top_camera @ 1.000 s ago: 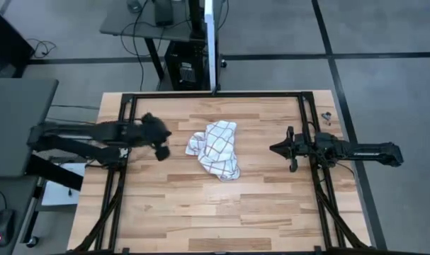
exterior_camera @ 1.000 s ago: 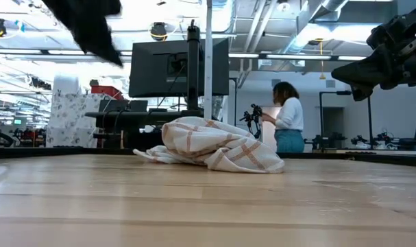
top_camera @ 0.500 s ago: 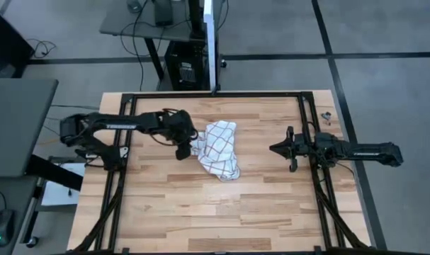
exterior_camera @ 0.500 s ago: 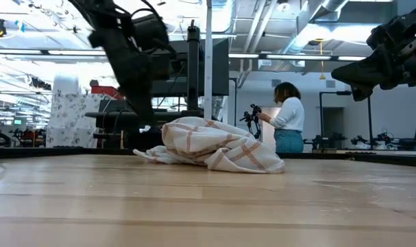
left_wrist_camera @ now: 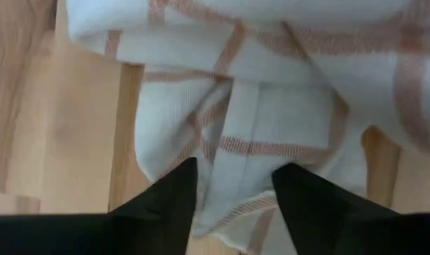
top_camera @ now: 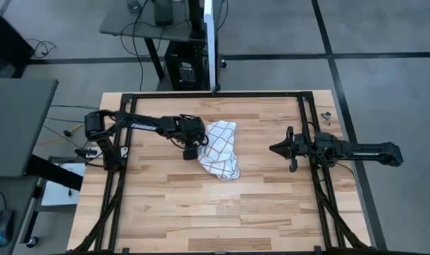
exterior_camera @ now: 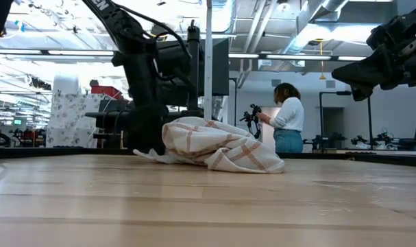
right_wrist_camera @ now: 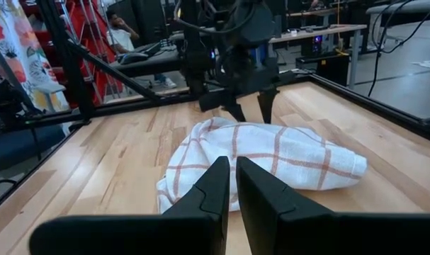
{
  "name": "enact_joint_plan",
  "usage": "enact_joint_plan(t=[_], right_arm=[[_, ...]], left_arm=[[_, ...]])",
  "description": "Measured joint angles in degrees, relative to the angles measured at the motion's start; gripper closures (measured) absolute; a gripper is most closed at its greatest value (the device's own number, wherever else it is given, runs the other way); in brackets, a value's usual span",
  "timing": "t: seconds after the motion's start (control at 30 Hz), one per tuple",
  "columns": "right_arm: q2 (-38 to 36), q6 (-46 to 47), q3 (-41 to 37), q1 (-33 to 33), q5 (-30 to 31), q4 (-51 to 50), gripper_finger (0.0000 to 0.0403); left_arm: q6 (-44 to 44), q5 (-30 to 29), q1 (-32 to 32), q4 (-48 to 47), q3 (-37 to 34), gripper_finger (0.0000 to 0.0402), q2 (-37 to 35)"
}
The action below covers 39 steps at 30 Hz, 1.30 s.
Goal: Roll towel
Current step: Fold the white towel
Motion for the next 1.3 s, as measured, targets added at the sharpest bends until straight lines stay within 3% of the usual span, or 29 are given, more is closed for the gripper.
enact_joint_plan(t=[0.1,0.17,0.43,0.6,0.8,0.93,1.0,1.17,1.3], right_arm=[[0.0,0.0,0.0,0.0,0.0,0.0,0.0381],[0.0,0.0,0.0,0.0,0.0,-0.1,0.0381],[0.0,-0.4,0.0,-0.5,0.3,0.1,0.0381],[0.0,-2.2,0.0,-1.7,1.0,0.8,0.0381],[0.0,28.9,0.0,-0.9,0.8,7.3,0.0381],[0.3,37.5,0.0,-1.1,9.2,15.3,0.0381],[1.0,38.3,0.3,-1.6,10.0,20.1,0.0381],[8.1,35.5,5.6,-0.6,7.7,20.6,0.0381],[20.8,30.3,12.7,1.4,7.6,18.6,0.0378]], left_arm=[[-0.1,2.2,0.0,-2.2,0.8,0.0351,0.0],[-1.0,3.4,0.0,-5.9,1.8,0.0386,-0.6],[-3.0,3.9,-1.1,-16.6,10.1,0.04,-7.7],[-6.1,8.0,-1.1,-25.4,17.2,0.0401,-12.1],[-10.9,11.6,-1.1,-28.2,24.9,0.0401,-15.9],[-13.7,12.3,-1.1,-28.2,28.7,0.0401,-16.6],[-14.4,12.4,-1.1,-27.8,29.8,0.0401,-16.6],[-15.5,14.8,-1.1,-23.6,29.9,0.0401,-16.0],[-15.9,15.8,-1.2,-20.2,29.9,0.0401,-15.4]])
